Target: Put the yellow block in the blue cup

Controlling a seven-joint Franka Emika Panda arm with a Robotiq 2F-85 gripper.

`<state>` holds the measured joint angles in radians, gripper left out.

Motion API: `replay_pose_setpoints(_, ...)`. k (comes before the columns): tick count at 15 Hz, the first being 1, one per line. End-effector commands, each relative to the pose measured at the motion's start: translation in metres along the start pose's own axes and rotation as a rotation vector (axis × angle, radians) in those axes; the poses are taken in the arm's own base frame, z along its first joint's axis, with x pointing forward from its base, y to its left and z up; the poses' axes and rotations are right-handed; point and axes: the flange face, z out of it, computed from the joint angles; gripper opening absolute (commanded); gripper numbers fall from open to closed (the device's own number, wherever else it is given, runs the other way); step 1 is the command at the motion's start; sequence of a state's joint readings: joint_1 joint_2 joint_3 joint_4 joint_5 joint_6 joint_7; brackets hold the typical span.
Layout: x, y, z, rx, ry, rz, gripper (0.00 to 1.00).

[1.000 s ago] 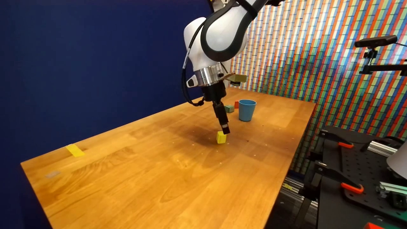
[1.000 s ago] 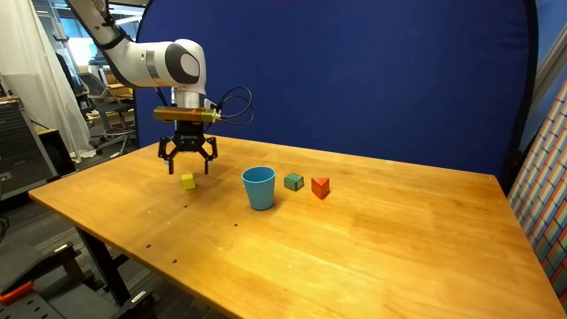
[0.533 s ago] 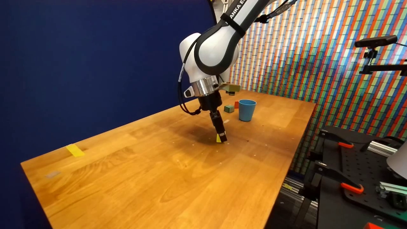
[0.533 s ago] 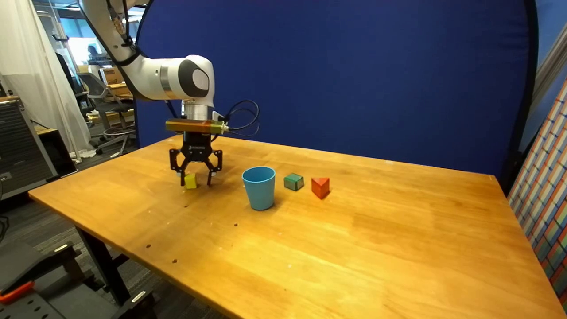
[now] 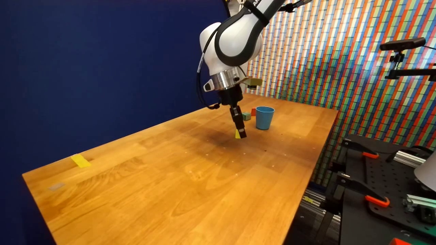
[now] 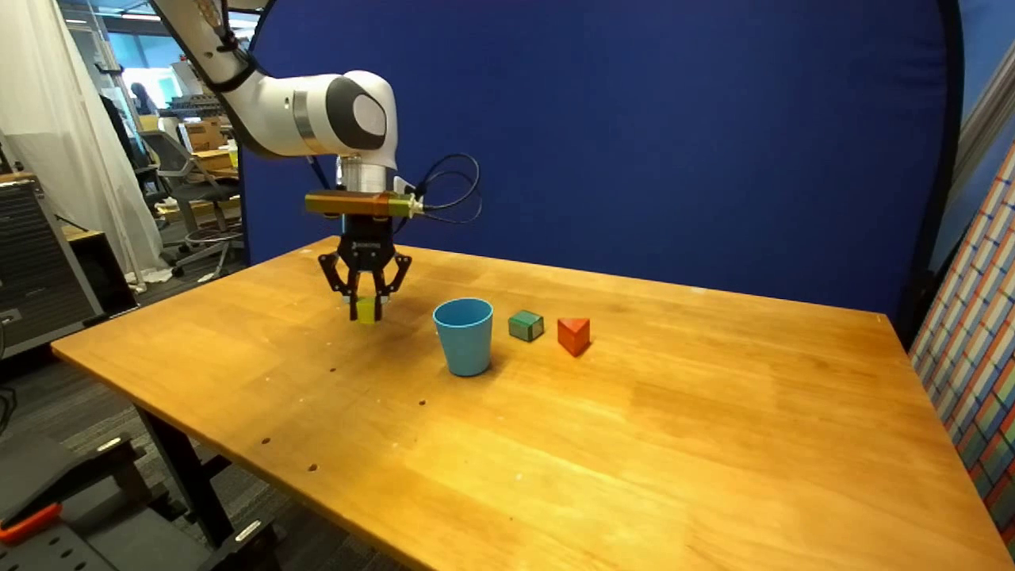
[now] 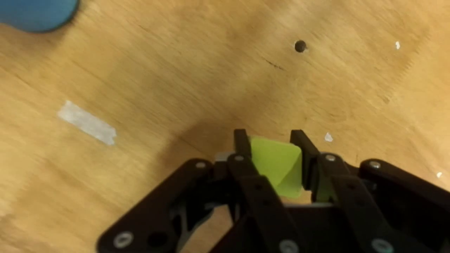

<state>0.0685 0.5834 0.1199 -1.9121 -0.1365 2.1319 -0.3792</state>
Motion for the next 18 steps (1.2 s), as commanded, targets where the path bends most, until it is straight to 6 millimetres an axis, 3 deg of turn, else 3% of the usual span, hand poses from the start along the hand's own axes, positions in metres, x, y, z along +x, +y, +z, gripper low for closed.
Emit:
replay_pose_setpoints(1, -0.068, 0.023, -0.049, -0.027, 0.063, 0.135, 0.14)
replay_pose_setpoints(4, -0.122, 0.056, -0.081, -0.035, 0.101, 0.255, 0.14)
replay_pose_setpoints(8, -0.156, 0.089, -0.095, -0.046, 0.119, 0.345, 0.14)
replay_pose_setpoints(18, -0.140, 0.120, -0.062, -0.036, 0.074, 0.446, 0.15)
